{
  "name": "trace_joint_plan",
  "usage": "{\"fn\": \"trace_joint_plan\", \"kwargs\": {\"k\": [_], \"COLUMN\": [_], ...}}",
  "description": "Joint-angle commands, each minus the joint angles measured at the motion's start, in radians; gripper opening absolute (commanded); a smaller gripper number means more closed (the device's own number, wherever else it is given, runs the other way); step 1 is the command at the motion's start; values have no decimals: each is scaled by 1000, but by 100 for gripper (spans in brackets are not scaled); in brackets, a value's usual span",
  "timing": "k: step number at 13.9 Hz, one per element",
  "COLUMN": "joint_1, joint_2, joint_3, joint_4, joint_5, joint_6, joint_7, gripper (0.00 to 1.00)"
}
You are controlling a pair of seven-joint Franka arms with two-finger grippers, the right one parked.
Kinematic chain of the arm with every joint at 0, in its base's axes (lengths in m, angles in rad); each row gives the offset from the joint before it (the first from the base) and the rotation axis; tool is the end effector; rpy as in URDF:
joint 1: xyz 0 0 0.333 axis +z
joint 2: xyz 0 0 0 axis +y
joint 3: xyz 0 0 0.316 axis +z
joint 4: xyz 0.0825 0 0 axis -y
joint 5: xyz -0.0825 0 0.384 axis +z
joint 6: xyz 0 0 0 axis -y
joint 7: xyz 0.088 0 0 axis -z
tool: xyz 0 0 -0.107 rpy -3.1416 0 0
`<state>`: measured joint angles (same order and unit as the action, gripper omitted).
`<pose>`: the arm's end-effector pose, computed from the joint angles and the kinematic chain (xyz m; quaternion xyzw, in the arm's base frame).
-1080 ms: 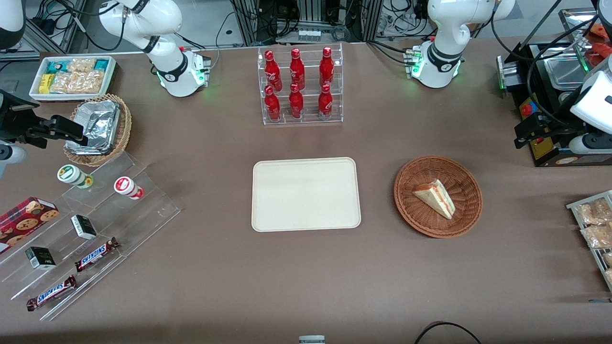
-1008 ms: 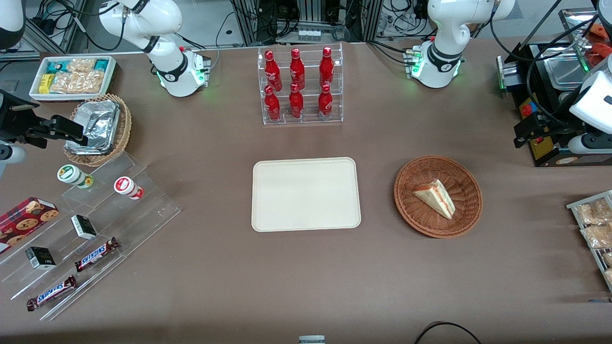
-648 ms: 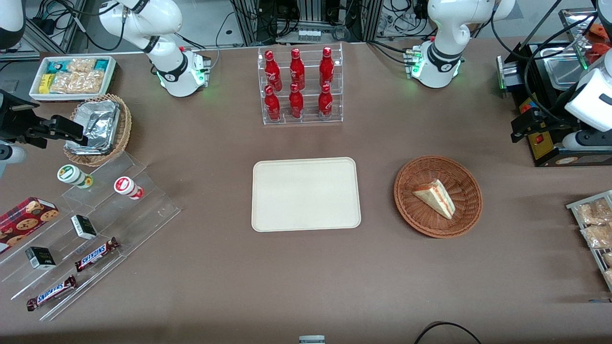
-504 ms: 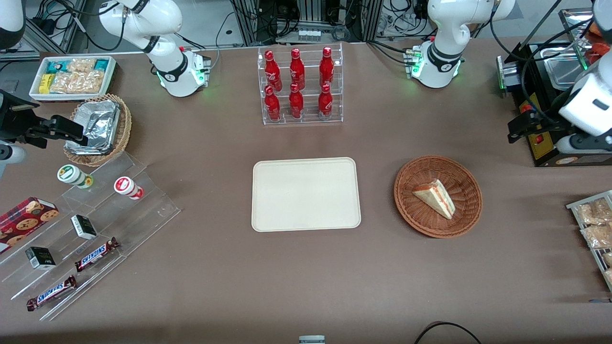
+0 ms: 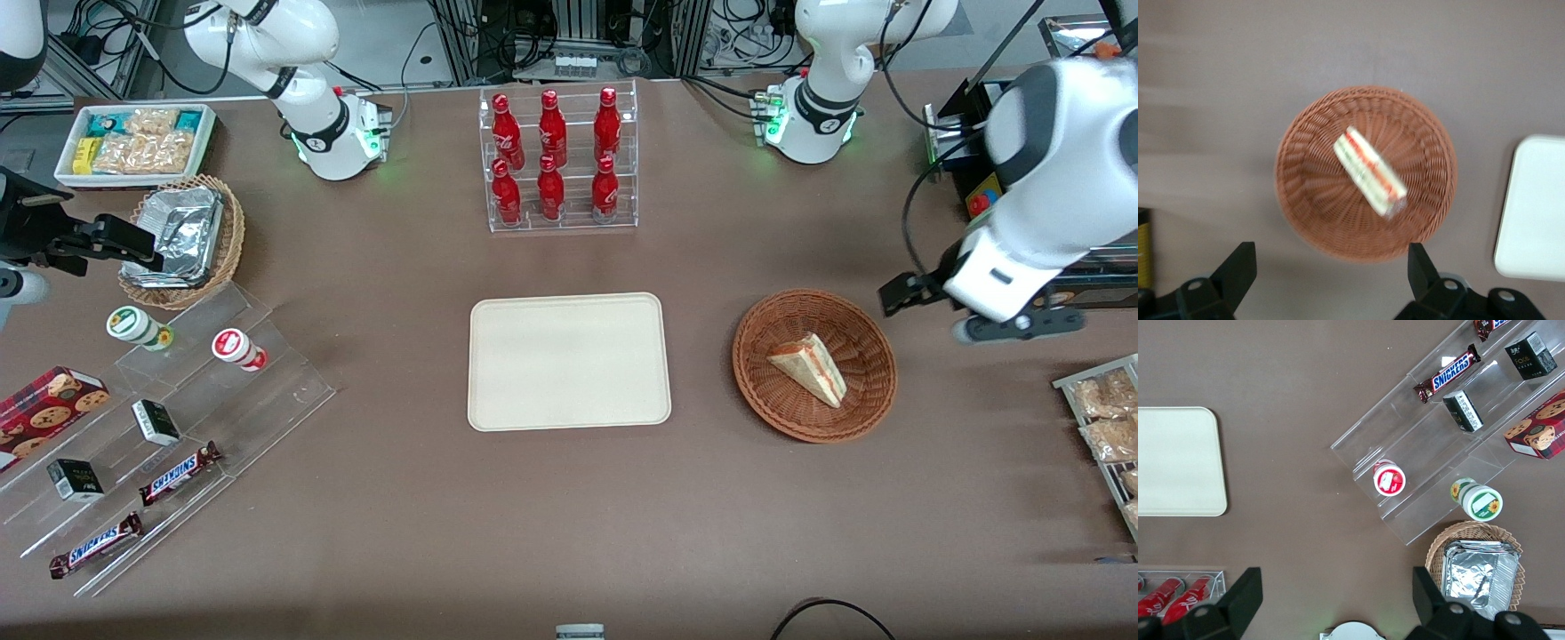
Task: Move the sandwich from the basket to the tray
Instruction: 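Move the left gripper over the sandwich in the wicker basket, then lower the left gripper and close it on the wrapped sandwich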
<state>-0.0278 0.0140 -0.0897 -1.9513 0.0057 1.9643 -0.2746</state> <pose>0.5572 -0.0652 0.4693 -0.9970 -0.0774 0.0001 0.0021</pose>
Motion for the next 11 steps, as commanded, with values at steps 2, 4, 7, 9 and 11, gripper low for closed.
{"fn": "trace_joint_plan", "kwargs": {"k": [2, 4, 7, 9, 11], "joint_1": [-1, -3, -1, -4, -6], "joint_2": [-34, -20, 59, 105, 122], "joint_3": [-59, -83, -122, -123, -123], "joint_4": [-197, -254, -261, -262, -267], "joint_5": [16, 16, 17, 19, 20], "joint_6": [230, 322, 376, 407, 421], "joint_7": [-254, -410, -595, -658, -666], "gripper": [100, 100, 100, 100, 100]}}
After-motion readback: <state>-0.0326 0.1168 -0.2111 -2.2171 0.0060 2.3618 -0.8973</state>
